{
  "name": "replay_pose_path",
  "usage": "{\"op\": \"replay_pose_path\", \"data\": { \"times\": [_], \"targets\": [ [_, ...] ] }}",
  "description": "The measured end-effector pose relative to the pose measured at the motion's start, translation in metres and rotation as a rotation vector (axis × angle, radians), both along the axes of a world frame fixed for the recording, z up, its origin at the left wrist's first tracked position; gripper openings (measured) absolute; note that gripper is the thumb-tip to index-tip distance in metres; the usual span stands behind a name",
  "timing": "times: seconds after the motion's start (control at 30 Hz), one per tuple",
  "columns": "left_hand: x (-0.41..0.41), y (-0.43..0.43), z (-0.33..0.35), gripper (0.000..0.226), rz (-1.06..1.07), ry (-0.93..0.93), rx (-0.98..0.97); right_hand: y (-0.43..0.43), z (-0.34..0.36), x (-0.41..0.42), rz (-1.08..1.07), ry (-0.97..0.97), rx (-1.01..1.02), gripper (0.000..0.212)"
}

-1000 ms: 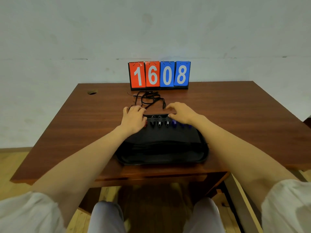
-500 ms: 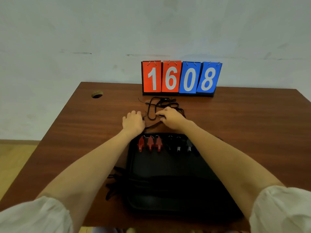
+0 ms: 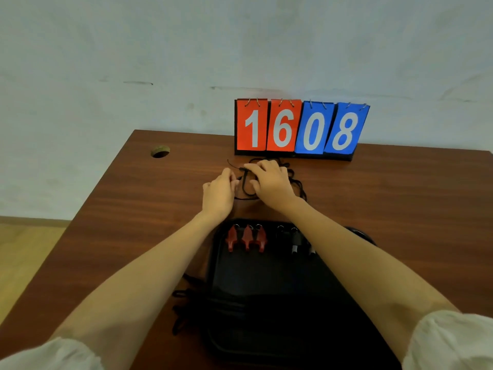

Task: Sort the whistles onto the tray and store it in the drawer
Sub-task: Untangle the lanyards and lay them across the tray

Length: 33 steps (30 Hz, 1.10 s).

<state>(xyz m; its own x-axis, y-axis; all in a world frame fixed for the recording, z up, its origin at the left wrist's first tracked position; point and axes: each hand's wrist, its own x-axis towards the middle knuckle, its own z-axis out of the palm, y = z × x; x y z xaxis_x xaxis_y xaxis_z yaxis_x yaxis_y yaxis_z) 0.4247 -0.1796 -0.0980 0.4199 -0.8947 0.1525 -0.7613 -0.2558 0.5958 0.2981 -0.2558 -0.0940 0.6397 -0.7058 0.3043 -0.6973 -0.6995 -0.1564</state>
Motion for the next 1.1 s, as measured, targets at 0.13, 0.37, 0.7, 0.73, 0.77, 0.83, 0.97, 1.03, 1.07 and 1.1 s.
{"op": "replay_pose_path", "data": {
  "times": [0.13, 0.37, 0.7, 0.73, 0.77, 0.83, 0.97, 1.03, 1.07, 1.1],
  "targets": [
    [-0.014, 0.009, 0.026, 0.011, -0.042, 0.073, -0.113, 0.011, 0.031, -0.005, 0.035, 0.047, -0.063, 0.04],
    [-0.037, 0.024, 0.07, 0.016, -0.094, 0.0, -0.191, 0.03, 0.084, -0.041, -0.034, 0.125, -0.15, 0.033],
    [-0.067, 0.047, 0.133, 0.028, -0.159, -0.129, -0.21, 0.042, 0.171, -0.12, -0.288, -0.032, -0.266, 0.028],
    [-0.068, 0.05, 0.139, 0.028, -0.153, -0.147, -0.219, 0.043, 0.176, -0.129, -0.305, -0.067, -0.279, 0.028],
    [-0.067, 0.053, 0.143, 0.029, -0.145, -0.164, -0.226, 0.044, 0.182, -0.137, -0.316, -0.108, -0.285, 0.028],
    [-0.065, 0.058, 0.15, 0.03, -0.132, -0.172, -0.24, 0.046, 0.191, -0.153, -0.337, -0.184, -0.282, 0.03],
    [-0.058, 0.07, 0.16, 0.034, -0.102, -0.139, -0.259, 0.048, 0.2, -0.18, -0.406, -0.261, -0.266, 0.03],
    [-0.057, 0.078, 0.164, 0.035, -0.091, -0.111, -0.265, 0.051, 0.199, -0.192, -0.416, -0.294, -0.243, 0.03],
    [-0.057, 0.082, 0.165, 0.035, -0.087, -0.09, -0.27, 0.054, 0.196, -0.197, -0.414, -0.318, -0.222, 0.03],
    [-0.056, 0.085, 0.165, 0.034, -0.081, -0.07, -0.277, 0.058, 0.192, -0.202, -0.407, -0.347, -0.202, 0.028]
  ]
}}
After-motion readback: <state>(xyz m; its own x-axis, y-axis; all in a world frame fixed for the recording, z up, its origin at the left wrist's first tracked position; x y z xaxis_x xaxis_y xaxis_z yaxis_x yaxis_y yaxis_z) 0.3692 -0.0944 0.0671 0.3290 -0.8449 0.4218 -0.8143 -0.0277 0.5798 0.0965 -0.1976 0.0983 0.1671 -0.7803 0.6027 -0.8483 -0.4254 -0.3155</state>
